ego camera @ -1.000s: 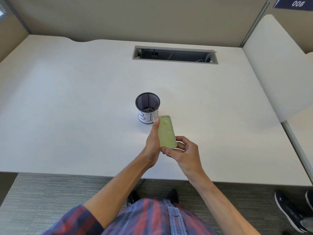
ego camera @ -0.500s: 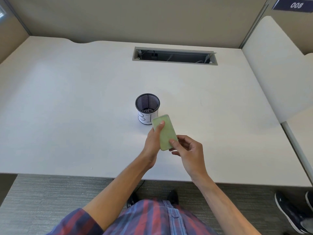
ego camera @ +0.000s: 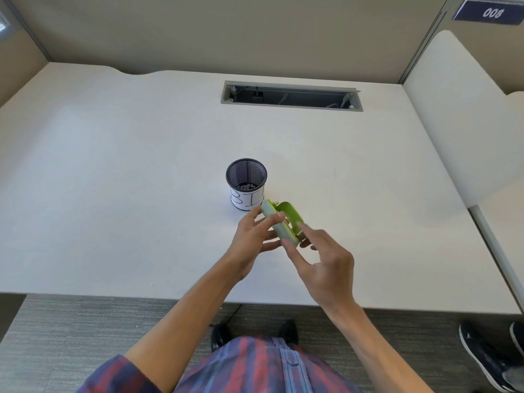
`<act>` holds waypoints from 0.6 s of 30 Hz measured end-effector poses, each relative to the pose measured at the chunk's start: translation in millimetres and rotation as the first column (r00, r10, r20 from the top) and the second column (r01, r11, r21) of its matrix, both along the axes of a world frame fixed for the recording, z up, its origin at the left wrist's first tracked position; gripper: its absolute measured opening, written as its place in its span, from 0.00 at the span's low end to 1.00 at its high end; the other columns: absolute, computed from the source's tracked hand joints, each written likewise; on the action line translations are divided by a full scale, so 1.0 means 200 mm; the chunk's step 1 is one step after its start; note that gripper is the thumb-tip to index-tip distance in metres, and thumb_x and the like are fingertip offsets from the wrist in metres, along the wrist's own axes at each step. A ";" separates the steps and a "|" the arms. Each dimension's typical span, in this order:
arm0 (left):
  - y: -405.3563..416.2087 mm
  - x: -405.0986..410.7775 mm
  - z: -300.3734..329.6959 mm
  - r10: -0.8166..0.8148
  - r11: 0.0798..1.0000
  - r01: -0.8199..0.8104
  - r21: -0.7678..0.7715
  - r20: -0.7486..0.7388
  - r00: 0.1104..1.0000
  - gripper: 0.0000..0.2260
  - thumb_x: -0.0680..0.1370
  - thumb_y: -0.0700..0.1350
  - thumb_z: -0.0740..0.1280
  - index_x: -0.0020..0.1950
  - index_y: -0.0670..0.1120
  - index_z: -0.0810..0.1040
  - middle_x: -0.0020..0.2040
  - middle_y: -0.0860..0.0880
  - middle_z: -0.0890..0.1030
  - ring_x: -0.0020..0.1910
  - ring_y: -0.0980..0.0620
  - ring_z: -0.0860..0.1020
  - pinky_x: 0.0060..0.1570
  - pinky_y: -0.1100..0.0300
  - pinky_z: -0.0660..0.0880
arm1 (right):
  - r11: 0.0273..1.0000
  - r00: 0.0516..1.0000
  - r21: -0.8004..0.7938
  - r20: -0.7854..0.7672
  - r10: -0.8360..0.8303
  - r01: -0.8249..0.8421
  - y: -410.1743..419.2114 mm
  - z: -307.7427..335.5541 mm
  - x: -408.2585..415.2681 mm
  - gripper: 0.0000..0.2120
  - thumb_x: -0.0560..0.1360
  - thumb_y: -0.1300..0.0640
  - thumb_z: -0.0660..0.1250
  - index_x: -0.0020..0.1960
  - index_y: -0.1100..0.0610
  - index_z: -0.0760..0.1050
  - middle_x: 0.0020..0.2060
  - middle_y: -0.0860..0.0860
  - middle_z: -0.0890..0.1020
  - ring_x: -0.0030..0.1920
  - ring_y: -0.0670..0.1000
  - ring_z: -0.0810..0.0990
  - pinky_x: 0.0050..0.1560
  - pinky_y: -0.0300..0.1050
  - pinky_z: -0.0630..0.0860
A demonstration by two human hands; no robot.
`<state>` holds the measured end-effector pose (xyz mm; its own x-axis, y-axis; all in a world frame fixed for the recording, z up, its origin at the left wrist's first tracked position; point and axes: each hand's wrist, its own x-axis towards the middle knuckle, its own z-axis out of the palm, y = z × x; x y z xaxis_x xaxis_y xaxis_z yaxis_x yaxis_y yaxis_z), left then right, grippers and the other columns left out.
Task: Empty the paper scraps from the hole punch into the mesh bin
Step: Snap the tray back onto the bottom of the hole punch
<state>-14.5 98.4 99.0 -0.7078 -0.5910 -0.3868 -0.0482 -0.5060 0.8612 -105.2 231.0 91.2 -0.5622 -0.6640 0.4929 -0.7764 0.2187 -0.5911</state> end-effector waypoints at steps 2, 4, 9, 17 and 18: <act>-0.02 0.00 -0.01 -0.031 0.999 0.033 0.040 -0.058 0.998 0.18 0.78 0.44 0.69 0.66 0.41 0.73 0.54 0.42 0.84 0.51 0.42 0.84 0.47 0.54 0.80 | 0.998 0.994 -0.007 0.096 -0.054 0.055 0.00 0.03 -0.01 0.21 0.73 0.42 0.70 0.59 0.55 0.80 0.47 0.45 0.83 0.41 0.42 0.80 0.35 0.39 0.77; -0.03 0.00 -0.01 -0.045 0.994 0.056 0.089 -0.116 0.992 0.20 0.76 0.44 0.69 0.67 0.41 0.73 0.56 0.42 0.83 0.53 0.41 0.82 0.50 0.52 0.79 | 0.995 0.966 0.038 0.237 -0.100 0.094 0.00 0.04 -0.04 0.23 0.73 0.39 0.69 0.61 0.53 0.78 0.53 0.43 0.81 0.47 0.41 0.80 0.37 0.41 0.80; -0.04 -0.01 -0.04 -0.058 0.978 0.102 0.180 -0.234 0.970 0.22 0.76 0.42 0.69 0.69 0.44 0.71 0.58 0.42 0.81 0.54 0.41 0.80 0.53 0.51 0.79 | 0.984 0.848 0.169 0.528 -0.047 -0.051 -0.03 0.07 -0.08 0.22 0.70 0.36 0.69 0.58 0.47 0.80 0.53 0.41 0.83 0.52 0.40 0.80 0.46 0.49 0.82; -0.04 -0.04 -0.05 -0.050 0.956 0.140 0.257 -0.331 0.942 0.23 0.76 0.39 0.67 0.71 0.44 0.69 0.62 0.43 0.77 0.51 0.42 0.80 0.47 0.48 0.79 | 0.973 0.817 0.195 0.576 -0.013 -0.122 -0.06 0.06 -0.08 0.24 0.67 0.34 0.70 0.56 0.46 0.82 0.47 0.42 0.85 0.52 0.41 0.81 0.55 0.46 0.77; -0.04 -0.04 -0.06 -0.050 0.953 0.145 0.264 -0.337 0.940 0.22 0.76 0.39 0.66 0.70 0.45 0.70 0.61 0.43 0.78 0.50 0.42 0.80 0.45 0.48 0.79 | 0.970 0.815 0.198 0.580 -0.003 -0.137 -0.06 0.06 -0.08 0.27 0.66 0.31 0.69 0.58 0.46 0.81 0.47 0.42 0.86 0.52 0.42 0.81 0.55 0.47 0.78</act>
<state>-22.9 90.8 87.6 -0.8707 -0.4130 -0.2671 0.1467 -0.7363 0.6605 -121.8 219.0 102.2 -0.6447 -0.7614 -0.0683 -0.3296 0.3574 -0.8738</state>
